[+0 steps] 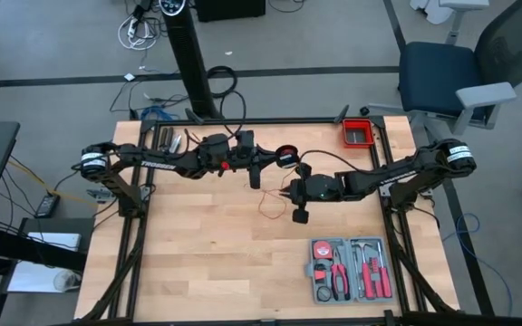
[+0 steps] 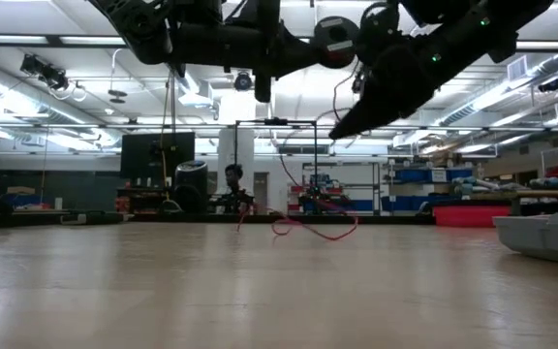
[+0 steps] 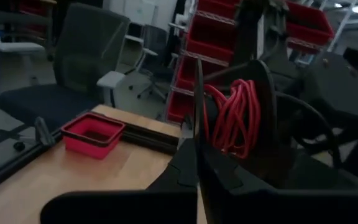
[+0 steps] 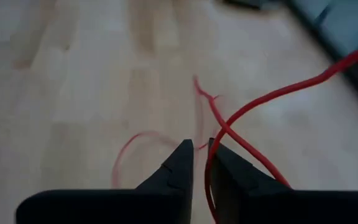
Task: Coil cords
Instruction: Coil the wire
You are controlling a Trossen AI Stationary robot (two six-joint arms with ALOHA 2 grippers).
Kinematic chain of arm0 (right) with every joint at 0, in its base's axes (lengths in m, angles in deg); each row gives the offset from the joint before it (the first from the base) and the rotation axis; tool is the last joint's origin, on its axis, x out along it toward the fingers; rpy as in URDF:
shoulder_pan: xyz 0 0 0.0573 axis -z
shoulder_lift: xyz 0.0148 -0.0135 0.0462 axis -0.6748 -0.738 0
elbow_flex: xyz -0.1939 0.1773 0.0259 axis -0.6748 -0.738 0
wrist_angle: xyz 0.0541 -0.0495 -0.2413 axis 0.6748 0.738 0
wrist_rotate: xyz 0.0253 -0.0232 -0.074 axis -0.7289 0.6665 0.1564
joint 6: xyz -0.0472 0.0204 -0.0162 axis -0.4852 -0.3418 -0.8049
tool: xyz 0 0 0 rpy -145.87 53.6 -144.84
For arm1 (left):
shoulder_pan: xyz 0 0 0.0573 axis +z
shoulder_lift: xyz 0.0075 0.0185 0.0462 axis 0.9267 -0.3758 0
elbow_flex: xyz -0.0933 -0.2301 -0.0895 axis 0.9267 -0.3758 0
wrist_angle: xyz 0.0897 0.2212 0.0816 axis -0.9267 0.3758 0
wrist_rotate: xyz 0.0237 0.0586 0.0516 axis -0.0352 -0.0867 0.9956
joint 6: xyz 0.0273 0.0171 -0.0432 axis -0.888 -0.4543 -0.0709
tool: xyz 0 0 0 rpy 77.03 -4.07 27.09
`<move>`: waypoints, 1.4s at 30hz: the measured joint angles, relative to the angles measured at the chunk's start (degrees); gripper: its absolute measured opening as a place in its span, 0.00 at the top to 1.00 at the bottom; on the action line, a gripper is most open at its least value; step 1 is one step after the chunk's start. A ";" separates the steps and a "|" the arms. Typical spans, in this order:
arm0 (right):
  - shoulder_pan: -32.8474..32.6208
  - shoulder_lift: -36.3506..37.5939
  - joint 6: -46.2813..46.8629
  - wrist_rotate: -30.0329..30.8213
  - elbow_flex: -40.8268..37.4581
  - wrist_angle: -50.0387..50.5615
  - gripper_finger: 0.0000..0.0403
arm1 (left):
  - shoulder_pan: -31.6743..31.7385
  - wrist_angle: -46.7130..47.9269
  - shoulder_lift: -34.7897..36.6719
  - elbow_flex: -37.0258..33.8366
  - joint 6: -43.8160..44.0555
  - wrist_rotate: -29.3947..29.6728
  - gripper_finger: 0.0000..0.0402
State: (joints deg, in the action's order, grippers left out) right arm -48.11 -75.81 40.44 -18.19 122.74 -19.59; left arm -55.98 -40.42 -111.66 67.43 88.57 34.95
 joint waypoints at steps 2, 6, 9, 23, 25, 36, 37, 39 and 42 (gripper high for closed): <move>0.27 -0.01 2.10 -2.17 0.04 2.89 0.86 | -0.04 0.87 0.00 0.00 -1.61 -0.69 0.99; 2.73 0.33 6.40 -5.33 1.76 14.74 0.80 | -0.03 2.08 0.00 0.00 -4.44 -1.03 0.99; 4.66 1.16 6.76 -5.40 3.63 24.21 0.74 | 0.80 2.98 0.00 -0.02 -4.48 -1.44 0.99; 7.21 13.71 9.29 -18.85 4.91 33.50 0.63 | 2.69 5.75 0.00 -0.02 -4.52 -4.02 0.99; 7.21 16.49 8.35 -18.86 4.91 33.49 0.63 | 2.69 5.72 0.00 -0.02 -4.52 -4.02 0.99; 7.23 26.00 4.79 -14.68 4.97 29.24 0.63 | 2.62 5.83 0.00 -0.02 -4.42 -5.50 0.99; 7.25 26.07 5.47 -13.32 4.97 30.09 0.63 | 2.62 6.04 0.00 -0.02 -4.18 -5.72 0.99; 7.26 26.07 5.98 -9.83 4.96 32.93 0.63 | 2.58 6.62 0.00 -0.02 -3.29 -6.23 0.99; 6.69 26.01 5.39 -9.56 4.95 29.71 0.63 | 2.58 7.29 0.00 -0.02 -1.60 -6.77 0.99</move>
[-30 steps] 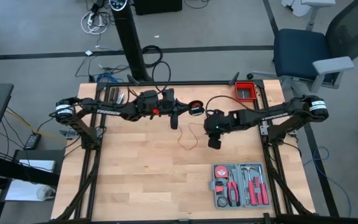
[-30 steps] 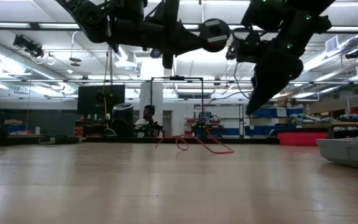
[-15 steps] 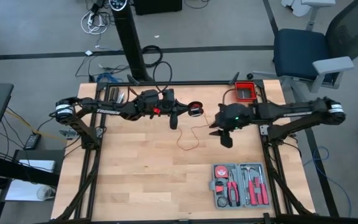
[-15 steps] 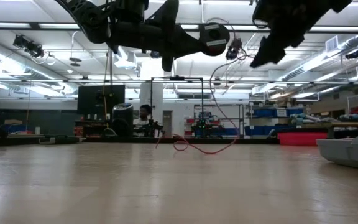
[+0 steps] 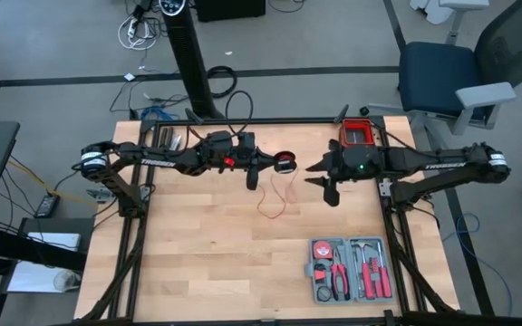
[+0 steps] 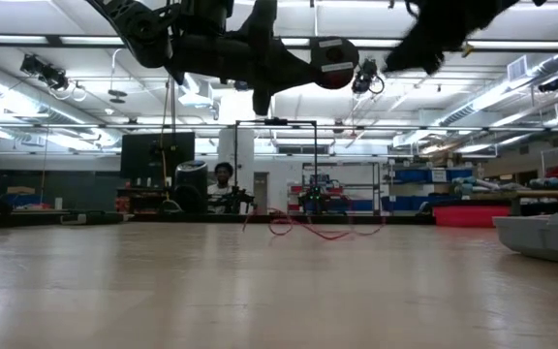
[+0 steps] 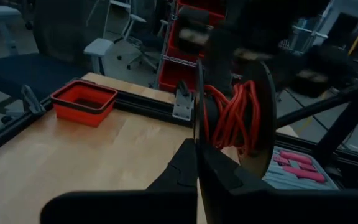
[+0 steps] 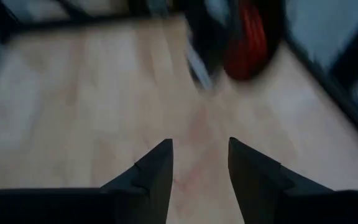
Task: Coil cords
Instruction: Coil the wire
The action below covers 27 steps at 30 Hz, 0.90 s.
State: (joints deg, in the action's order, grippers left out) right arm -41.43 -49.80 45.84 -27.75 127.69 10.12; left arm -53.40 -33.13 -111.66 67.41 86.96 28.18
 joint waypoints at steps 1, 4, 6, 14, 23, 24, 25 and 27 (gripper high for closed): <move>-0.79 -0.42 -0.12 0.00 0.00 -3.42 0.63 | 0.00 0.01 0.00 0.00 0.15 0.03 0.99; -2.86 -2.14 -2.55 0.26 0.08 -8.86 0.63 | 0.00 -0.06 0.00 0.00 0.25 0.28 0.99; -3.14 -3.07 -3.84 0.85 0.04 -9.13 0.63 | 0.00 -0.36 0.00 0.00 0.25 0.32 0.99; -7.42 -3.52 -5.95 20.64 0.02 -8.71 0.63 | 0.00 -1.52 0.00 0.00 0.27 0.45 0.99; -5.89 -3.99 -0.15 19.80 0.00 -9.15 0.63 | -0.38 -3.18 0.00 0.00 -1.02 1.52 0.99; -5.81 -4.21 0.38 19.79 -0.04 -9.00 0.63 | -0.50 -3.82 0.00 0.00 -1.04 1.54 0.99; -5.81 -4.63 0.78 20.67 -0.04 -9.15 0.63 | -0.68 -4.56 0.00 0.00 -1.04 1.58 0.99; -6.50 -5.70 1.24 23.46 -0.04 -8.89 0.63 | -1.10 -5.84 0.00 0.01 -1.00 2.07 0.99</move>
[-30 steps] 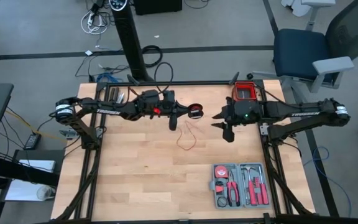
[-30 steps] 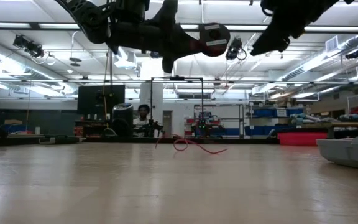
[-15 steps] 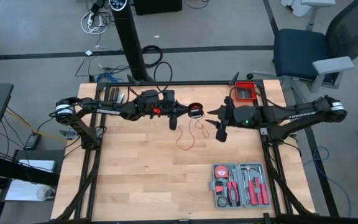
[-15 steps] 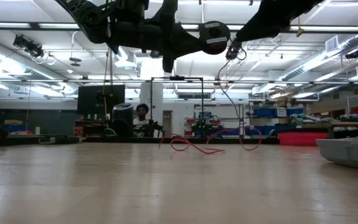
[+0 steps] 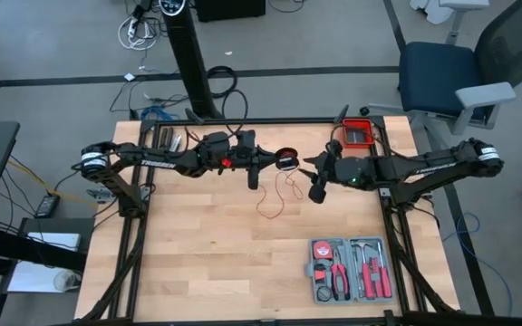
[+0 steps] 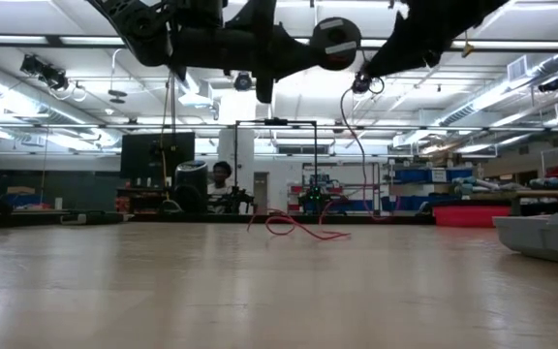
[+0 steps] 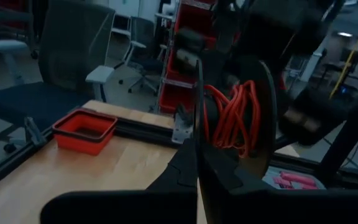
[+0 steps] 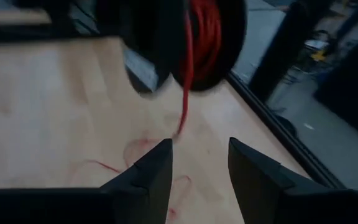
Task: Coil cords
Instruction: Coil the wire
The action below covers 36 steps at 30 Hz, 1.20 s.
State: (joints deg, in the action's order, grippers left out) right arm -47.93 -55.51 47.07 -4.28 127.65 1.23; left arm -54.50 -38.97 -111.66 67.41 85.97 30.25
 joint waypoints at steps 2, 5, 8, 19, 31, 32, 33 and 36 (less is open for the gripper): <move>-1.51 -1.82 -0.57 3.29 0.00 0.14 0.63 | -0.43 -0.77 0.00 0.02 0.71 1.08 0.99; -5.16 -4.62 -5.72 8.68 0.00 -0.01 0.63 | -0.96 -1.52 0.00 0.01 2.91 4.63 0.99; -7.96 -7.15 -11.86 10.12 0.00 -0.21 0.63 | -1.15 -1.67 0.00 0.01 4.64 6.30 0.99; -10.52 -17.40 -46.31 17.25 0.00 -2.65 0.63 | -1.17 -2.51 0.00 0.02 11.38 8.38 0.99; -11.32 -25.71 -78.69 32.45 0.00 -17.40 0.63 | -1.17 -2.79 0.00 0.00 15.95 8.28 0.99; -11.47 -26.01 -80.16 33.40 0.00 -18.14 0.63 | -1.17 -2.84 0.00 0.00 16.23 8.05 0.99; -11.76 -26.06 -81.30 34.16 0.00 -18.36 0.63 | -1.17 -2.96 0.00 0.02 16.48 7.73 0.99; -12.92 -25.98 -81.65 35.79 0.00 -18.38 0.63 | -1.17 -2.96 0.00 0.00 16.70 6.70 0.99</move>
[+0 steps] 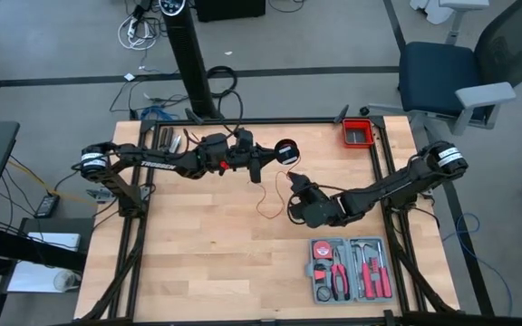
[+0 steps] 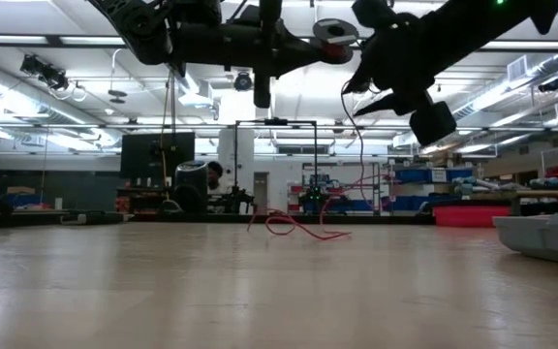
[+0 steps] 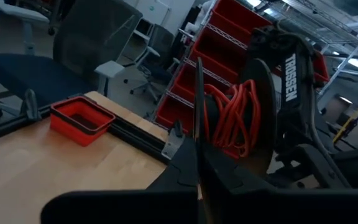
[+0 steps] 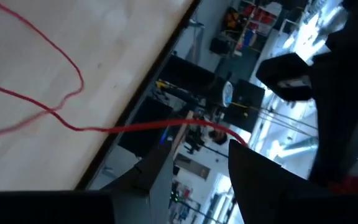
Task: Coil cords
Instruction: Coil the wire
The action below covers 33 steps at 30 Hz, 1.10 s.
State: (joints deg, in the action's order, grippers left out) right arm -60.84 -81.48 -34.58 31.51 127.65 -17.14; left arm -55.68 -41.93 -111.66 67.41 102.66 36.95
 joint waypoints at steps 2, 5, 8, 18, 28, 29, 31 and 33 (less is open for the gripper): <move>-1.16 0.16 0.33 2.51 0.00 -0.01 0.63 | 0.00 -0.11 0.00 -0.01 0.02 -0.38 0.99; -3.74 0.20 1.55 4.88 0.00 0.17 0.63 | 0.00 -0.39 0.00 0.01 0.04 -0.45 0.99; -6.49 0.20 5.14 4.90 0.00 0.32 0.63 | 0.02 -0.55 0.00 0.02 0.07 -0.45 0.99; -5.56 0.20 -3.43 1.80 0.00 3.20 0.63 | 0.02 -1.77 0.00 0.00 2.84 -0.62 0.99; -1.31 0.20 -13.51 -1.70 0.00 2.34 0.66 | 0.02 -1.74 0.00 0.01 2.82 -1.06 0.99; -1.16 0.20 -14.89 -2.17 0.00 1.73 0.68 | 0.02 -1.68 0.00 -0.01 2.81 -1.06 0.99; -0.88 0.20 -17.71 -2.87 0.00 0.23 0.70 | 0.02 -1.73 0.00 0.02 2.80 -1.06 0.99; -0.24 0.20 -19.97 -4.03 0.00 -0.12 0.73 | 0.02 -1.70 0.00 0.02 2.78 -1.06 0.99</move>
State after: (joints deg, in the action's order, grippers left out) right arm -61.08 -81.28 -54.55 27.48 127.65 -17.26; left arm -55.66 -43.64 -111.66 67.43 105.44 35.89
